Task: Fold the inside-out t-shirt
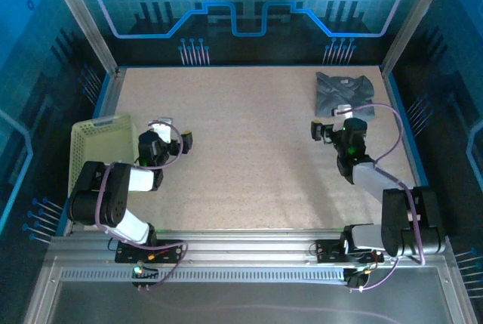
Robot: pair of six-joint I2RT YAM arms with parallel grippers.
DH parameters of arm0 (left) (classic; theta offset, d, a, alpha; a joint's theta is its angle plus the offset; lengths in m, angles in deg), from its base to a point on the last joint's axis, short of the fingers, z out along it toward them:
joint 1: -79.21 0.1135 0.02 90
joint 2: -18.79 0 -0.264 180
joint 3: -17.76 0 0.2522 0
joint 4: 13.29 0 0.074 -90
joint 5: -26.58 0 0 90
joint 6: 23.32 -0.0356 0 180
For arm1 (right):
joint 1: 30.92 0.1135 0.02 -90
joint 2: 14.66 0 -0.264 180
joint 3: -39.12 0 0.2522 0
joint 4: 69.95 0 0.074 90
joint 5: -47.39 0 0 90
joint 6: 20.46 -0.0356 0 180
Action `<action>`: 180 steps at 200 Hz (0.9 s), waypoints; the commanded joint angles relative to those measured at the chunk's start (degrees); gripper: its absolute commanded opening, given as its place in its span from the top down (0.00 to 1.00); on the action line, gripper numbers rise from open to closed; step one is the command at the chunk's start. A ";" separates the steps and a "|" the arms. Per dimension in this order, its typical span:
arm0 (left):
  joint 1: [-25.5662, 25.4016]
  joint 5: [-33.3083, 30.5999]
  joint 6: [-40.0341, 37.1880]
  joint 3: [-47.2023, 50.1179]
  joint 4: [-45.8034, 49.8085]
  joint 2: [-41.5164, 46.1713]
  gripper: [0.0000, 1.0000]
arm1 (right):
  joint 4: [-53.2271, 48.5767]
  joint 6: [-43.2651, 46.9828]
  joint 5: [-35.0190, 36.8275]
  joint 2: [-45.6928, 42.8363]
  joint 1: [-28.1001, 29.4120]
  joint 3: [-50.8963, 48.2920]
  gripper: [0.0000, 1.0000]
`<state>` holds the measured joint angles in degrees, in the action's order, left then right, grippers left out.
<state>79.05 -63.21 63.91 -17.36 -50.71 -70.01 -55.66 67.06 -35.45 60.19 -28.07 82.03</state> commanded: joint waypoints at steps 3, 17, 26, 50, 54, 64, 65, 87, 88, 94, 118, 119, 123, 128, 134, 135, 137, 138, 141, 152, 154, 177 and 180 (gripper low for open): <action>0.48 -1.82 2.05 -0.65 -1.29 -0.15 0.01 | 4.18 0.22 -0.99 -0.65 -1.20 -3.46 0.00; 0.34 -2.08 1.98 -0.61 -1.49 -0.15 0.01 | 7.43 0.98 0.89 0.82 -0.10 -5.67 0.00; 0.34 -2.18 2.03 -0.60 -1.62 -0.15 0.01 | 10.12 1.20 -0.74 1.37 0.08 -6.42 0.00; 0.31 -2.34 2.09 -0.53 -1.59 -0.15 0.01 | 14.69 3.15 -2.86 5.43 1.08 -6.79 0.00; 0.32 -2.37 2.14 -0.59 -1.62 -0.17 0.01 | 15.10 3.18 -2.90 6.22 1.05 -6.65 0.00; 0.25 -2.67 2.23 -0.59 -1.64 -0.15 0.01 | 16.65 2.50 -2.85 8.06 0.64 -6.52 0.00; 0.25 -2.71 2.23 -0.51 -1.64 -0.15 0.01 | 16.84 2.49 -2.85 8.35 0.56 -6.54 0.00; 0.18 -3.68 2.35 -0.35 -1.88 -0.18 0.01 | 17.53 1.94 -1.99 11.20 0.30 -5.68 0.00; 0.17 -3.75 2.38 -0.35 -1.89 -0.17 0.01 | 17.28 1.90 -1.94 11.15 0.35 -5.59 0.00; 0.16 -3.93 2.34 -0.42 -1.91 -0.18 0.01 | 17.12 1.80 -1.71 11.31 0.32 -5.46 0.00; 0.16 -4.06 2.39 -0.43 -1.96 -0.20 0.01 | 16.86 2.03 0.66 11.42 1.28 -5.16 0.00; 0.16 -4.02 2.40 -0.39 -1.93 -0.18 0.01 | 16.90 1.99 0.66 11.44 1.28 -5.20 0.00; 0.16 -4.07 2.41 -0.35 -1.91 -0.21 0.01 | 16.95 2.07 0.72 11.43 1.29 -5.17 0.00; 0.16 -4.04 2.38 -0.42 -1.91 -0.20 0.01 | 16.86 2.06 0.84 11.37 1.29 -5.16 0.00; 0.16 -4.07 2.40 -0.38 -1.93 -0.11 0.01 | 16.88 2.05 0.83 11.45 1.36 -5.13 0.00; 0.16 -4.07 2.41 -0.36 -1.96 -0.17 0.01 | 16.91 2.09 0.88 11.41 1.41 -5.14 0.00; 0.16 -4.07 2.41 -0.41 -1.92 -0.20 0.01 | 16.85 2.05 0.87 11.38 1.33 -5.22 0.00; 0.16 -4.07 2.41 -0.42 -1.91 -0.18 0.01 | 16.85 2.09 0.81 11.38 1.31 -5.18 0.00; 0.16 -4.07 2.37 -0.42 -1.91 -0.15 0.01 | 16.92 2.12 0.87 11.34 1.36 -5.22 0.00; 0.16 -4.06 2.36 -0.35 -1.93 -0.15 0.01 | 16.71 2.08 0.64 11.37 1.33 -5.07 0.00; 0.16 -4.05 2.40 -0.39 -1.91 -0.17 0.01 | 16.69 2.09 0.61 11.37 1.29 -5.11 0.00; 0.16 -4.07 2.41 -0.39 -1.95 -0.16 0.01 | 16.67 2.09 0.56 11.39 1.28 -5.06 0.00; 0.16 -4.07 2.36 -0.35 -1.92 -0.15 0.01 | 16.68 2.12 0.55 11.44 1.32 -5.09 0.00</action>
<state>79.05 -66.62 65.27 -17.38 -50.91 -70.01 -41.62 68.55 -35.58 71.25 -27.46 75.80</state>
